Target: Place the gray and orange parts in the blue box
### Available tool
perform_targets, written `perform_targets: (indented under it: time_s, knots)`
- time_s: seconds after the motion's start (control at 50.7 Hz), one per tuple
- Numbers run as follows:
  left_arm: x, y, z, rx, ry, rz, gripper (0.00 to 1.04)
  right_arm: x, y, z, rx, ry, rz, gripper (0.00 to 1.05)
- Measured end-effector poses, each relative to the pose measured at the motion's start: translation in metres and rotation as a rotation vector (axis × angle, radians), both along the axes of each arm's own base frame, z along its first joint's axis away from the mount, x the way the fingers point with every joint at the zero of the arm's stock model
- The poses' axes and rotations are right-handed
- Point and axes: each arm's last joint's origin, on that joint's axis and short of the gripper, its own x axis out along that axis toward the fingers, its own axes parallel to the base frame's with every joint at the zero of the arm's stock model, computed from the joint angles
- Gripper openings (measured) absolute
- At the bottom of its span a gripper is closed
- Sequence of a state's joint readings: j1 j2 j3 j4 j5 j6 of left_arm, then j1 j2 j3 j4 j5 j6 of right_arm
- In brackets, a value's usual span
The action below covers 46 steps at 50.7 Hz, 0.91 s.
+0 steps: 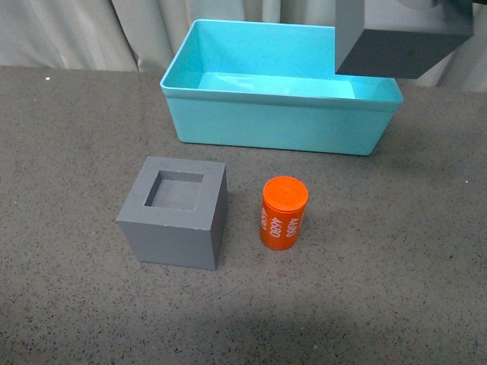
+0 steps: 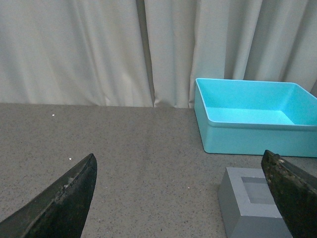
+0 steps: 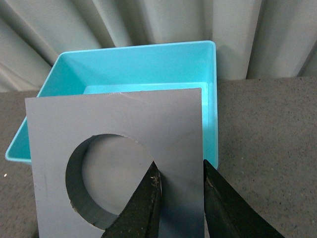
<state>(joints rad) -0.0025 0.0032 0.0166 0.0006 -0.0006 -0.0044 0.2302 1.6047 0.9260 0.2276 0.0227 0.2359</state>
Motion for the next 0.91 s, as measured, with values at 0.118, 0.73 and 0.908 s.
perform_targets:
  time_s: [0.118, 0.73, 0.908]
  knots:
    - [0.000, 0.000, 0.000, 0.000, 0.000, 0.000, 0.98, 0.029, 0.008, -0.017, -0.028, 0.031, -0.027, 0.18]
    - [0.000, 0.000, 0.000, 0.000, 0.000, 0.000, 0.98, 0.106, 0.029, -0.076, -0.040, 0.274, -0.069, 0.18]
    - [0.000, 0.000, 0.000, 0.000, 0.000, 0.000, 0.98, 0.107, 0.030, -0.080, -0.071, 0.253, -0.086, 0.18]
